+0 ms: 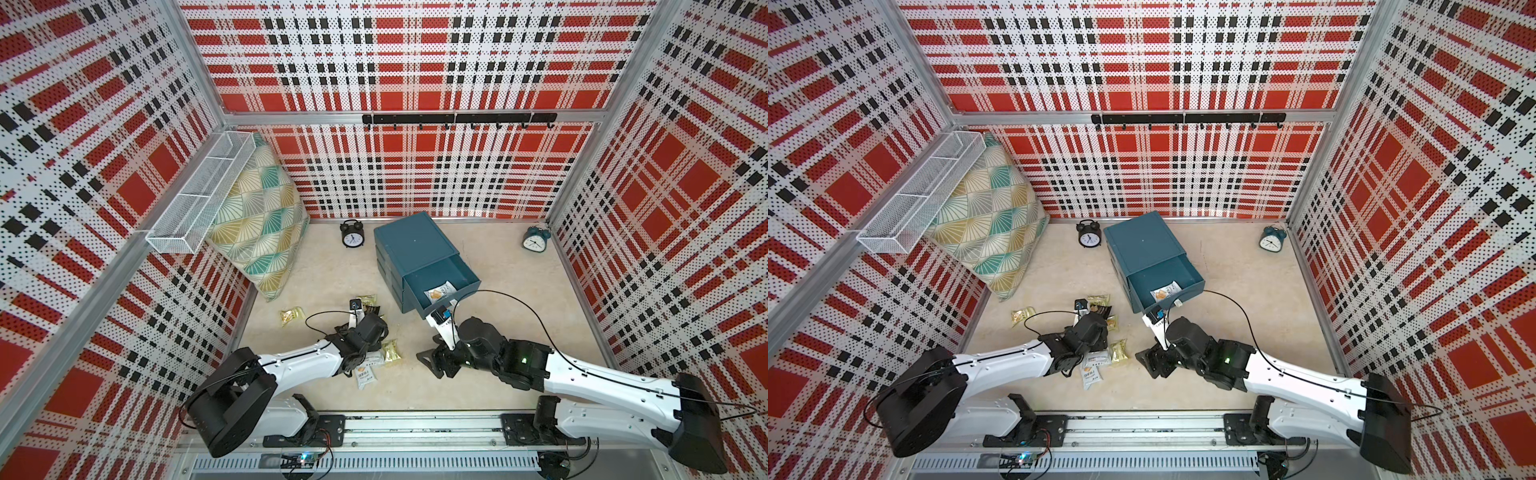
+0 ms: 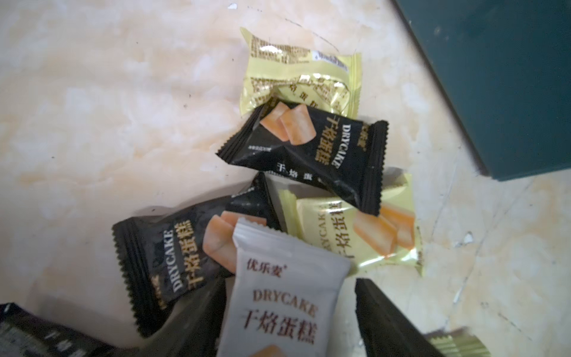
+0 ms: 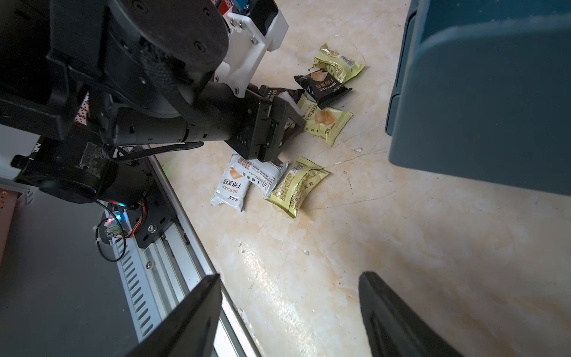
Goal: Place the cookies into the drawer by color
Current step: Pick up the cookie at the center of the board.
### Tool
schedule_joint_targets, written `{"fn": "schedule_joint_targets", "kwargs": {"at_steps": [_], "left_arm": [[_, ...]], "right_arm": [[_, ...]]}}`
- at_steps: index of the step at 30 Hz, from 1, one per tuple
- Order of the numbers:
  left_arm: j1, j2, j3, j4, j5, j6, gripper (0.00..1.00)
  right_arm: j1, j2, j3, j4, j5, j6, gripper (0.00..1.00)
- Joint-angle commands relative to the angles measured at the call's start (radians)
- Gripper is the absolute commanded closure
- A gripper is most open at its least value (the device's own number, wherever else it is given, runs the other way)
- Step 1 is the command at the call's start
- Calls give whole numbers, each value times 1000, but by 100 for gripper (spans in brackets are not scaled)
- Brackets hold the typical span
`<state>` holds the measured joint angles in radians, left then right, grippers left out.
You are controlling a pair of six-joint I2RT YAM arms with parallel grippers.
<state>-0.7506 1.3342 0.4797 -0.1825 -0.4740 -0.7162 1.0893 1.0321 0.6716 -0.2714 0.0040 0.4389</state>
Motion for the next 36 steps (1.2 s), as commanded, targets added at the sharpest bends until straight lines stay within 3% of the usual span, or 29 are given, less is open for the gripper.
{"fn": "schedule_joint_targets", "kwargs": {"at_steps": [1,8,14,20,29,36], "left_arm": [[-16,25,22,-25,-21,-9,39],[-35,5,20,-25,-25,-27,64],[-48,-91,19,-24,-32,-17,67],[-97,-278,-17,58,-18,33,68],[-270,-575,-134,275,-54,147,71],[-414,-588,-158,369,-126,224,72]], "right_arm": [[8,-12,-12,21,2,11,23],[8,-24,-12,10,17,19,23],[9,-8,15,-11,74,64,24],[-5,58,89,2,25,107,26],[-93,119,209,44,-158,186,31],[-122,132,252,80,-257,197,33]]}}
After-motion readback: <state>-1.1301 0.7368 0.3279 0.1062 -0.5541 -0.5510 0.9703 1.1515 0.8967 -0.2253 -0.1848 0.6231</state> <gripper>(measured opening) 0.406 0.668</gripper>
